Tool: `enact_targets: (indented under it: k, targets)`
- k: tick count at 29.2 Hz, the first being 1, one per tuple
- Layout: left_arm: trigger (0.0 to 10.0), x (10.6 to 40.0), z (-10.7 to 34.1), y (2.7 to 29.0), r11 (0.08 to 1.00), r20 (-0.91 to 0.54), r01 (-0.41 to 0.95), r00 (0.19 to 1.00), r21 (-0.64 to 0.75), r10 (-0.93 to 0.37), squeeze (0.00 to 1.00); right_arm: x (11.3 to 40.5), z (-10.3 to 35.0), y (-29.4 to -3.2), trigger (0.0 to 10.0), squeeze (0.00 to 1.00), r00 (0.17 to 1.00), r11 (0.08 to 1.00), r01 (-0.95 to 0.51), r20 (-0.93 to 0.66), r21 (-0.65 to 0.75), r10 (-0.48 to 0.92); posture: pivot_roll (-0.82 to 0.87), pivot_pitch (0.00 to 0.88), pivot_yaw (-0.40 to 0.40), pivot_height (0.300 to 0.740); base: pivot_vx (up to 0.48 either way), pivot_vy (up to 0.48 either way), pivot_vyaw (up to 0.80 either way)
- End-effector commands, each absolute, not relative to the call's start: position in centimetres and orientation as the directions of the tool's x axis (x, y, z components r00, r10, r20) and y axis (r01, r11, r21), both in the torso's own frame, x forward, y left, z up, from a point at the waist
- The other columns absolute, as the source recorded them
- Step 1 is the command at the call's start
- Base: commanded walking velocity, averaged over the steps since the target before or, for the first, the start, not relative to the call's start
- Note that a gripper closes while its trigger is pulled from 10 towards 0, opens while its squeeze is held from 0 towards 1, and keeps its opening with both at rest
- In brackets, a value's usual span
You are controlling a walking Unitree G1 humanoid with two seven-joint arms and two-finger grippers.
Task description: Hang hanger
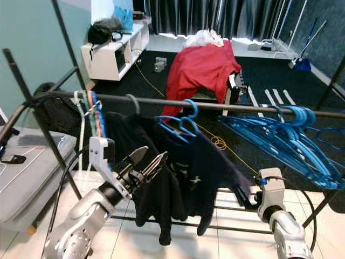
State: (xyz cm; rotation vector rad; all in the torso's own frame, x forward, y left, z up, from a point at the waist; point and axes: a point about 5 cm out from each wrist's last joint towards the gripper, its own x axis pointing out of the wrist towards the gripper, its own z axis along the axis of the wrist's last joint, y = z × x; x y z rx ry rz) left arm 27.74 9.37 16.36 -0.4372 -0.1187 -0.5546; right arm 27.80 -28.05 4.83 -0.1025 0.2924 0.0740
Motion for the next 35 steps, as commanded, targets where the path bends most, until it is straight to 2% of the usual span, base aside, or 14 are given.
enact_targets:
  k: [1,2,3,4,6,7,8,11,17,18,20,30,31,35]
  targets:
    - [10.0,29.0,15.7,9.6,0.844,0.115,0.409,0.912,-0.347,-0.395,0.0,27.5,4.5,-28.4,10.0,0.0,0.95,0.993,-0.073,-0.31,-0.095,0.04,-0.05,0.044,-0.032,0.74,0.0,0.0,0.0]
    - [10.0,30.1,15.2,10.2,0.906,0.024,0.288,0.955,-0.309,-0.296,0.0,27.5,4.5,-28.5,10.0,0.0,0.95,0.992,-0.07,-0.312,-0.101,0.036,-0.04,0.041,-0.033,0.74,0.0,0.0,0.0]
    - [10.0,30.1,15.2,10.2,0.906,0.024,0.288,0.955,-0.309,-0.296,0.0,27.5,4.5,-28.5,10.0,0.0,0.95,0.992,-0.07,-0.312,-0.101,0.036,-0.04,0.041,-0.033,0.74,0.0,0.0,0.0]
    - [10.0,31.0,14.8,10.9,0.953,-0.051,0.198,0.975,-0.228,-0.215,0.0,27.5,4.6,-28.6,10.0,0.0,0.949,0.992,-0.067,-0.313,-0.105,0.031,-0.05,0.04,-0.033,0.74,0.0,0.0,0.0]
    - [10.0,31.0,14.8,10.9,0.953,-0.051,0.198,0.975,-0.228,-0.215,0.0,27.5,4.6,-28.6,10.0,0.0,0.949,0.992,-0.067,-0.313,-0.105,0.031,-0.05,0.04,-0.033,0.74,0.0,0.0,0.0]
    - [10.0,31.8,14.7,11.8,0.981,-0.092,0.103,0.989,-0.163,-0.119,0.0,27.6,4.7,-28.7,10.0,0.0,0.949,0.992,-0.064,-0.313,-0.111,0.026,-0.05,0.037,-0.031,0.74,0.0,0.0,0.0]
    - [10.0,31.8,14.7,11.8,0.981,-0.092,0.103,0.989,-0.163,-0.119,0.0,27.6,4.7,-28.7,10.0,0.0,0.949,0.992,-0.064,-0.313,-0.111,0.026,-0.05,0.037,-0.031,0.74,0.0,0.0,0.0]
    - [10.0,32.9,13.9,13.3,1.0,-0.155,-0.016,0.988,-0.006,0.015,0.0,27.6,4.7,-28.7,10.0,0.0,0.949,0.989,-0.064,-0.316,-0.132,0.019,-0.06,0.031,-0.023,0.74,0.0,0.0,0.0]
    - [10.0,33.6,12.7,15.2,0.992,-0.192,-0.128,0.974,-0.007,0.124,0.0,27.4,4.5,-28.5,10.0,0.0,0.946,0.986,-0.069,-0.324,-0.152,0.017,-0.07,0.029,-0.015,0.74,0.0,0.0,0.0]
    - [10.0,33.8,12.6,15.8,0.99,-0.186,-0.14,0.974,-0.029,0.132,1.0,27.3,4.3,-28.5,10.0,0.0,0.944,0.985,-0.066,-0.329,-0.158,0.01,-0.07,0.029,-0.015,0.74,0.0,0.0,0.0]
    - [10.0,34.4,12.2,17.2,0.985,-0.18,-0.174,0.969,-0.018,0.168,1.0,27.0,4.1,-28.8,10.0,0.0,0.941,0.986,-0.051,-0.338,-0.159,-0.006,-0.07,0.031,-0.013,0.74,0.0,0.0,0.0]
    - [10.0,35.2,11.6,17.5,0.989,-0.183,-0.15,0.972,-0.004,0.147,1.0,27.2,4.0,-29.2,10.0,0.0,0.93,0.986,-0.013,-0.364,-0.166,-0.049,-0.07,0.033,-0.022,0.74,0.0,0.0,-0.16]
    - [10.0,35.4,11.9,17.6,0.988,-0.175,-0.156,0.973,0.004,0.154,0.0,27.1,3.9,-29.3,10.0,0.0,0.927,0.987,-0.008,-0.372,-0.161,-0.053,-0.08,0.033,-0.022,0.74,0.0,0.0,-0.79]
    - [10.0,35.8,12.6,17.8,0.985,-0.137,-0.175,0.975,0.005,0.174,0.0,27.0,3.8,-29.4,10.0,0.0,0.927,0.985,-0.011,-0.372,-0.172,-0.054,-0.07,0.028,-0.021,0.74,0.0,0.0,-0.78]
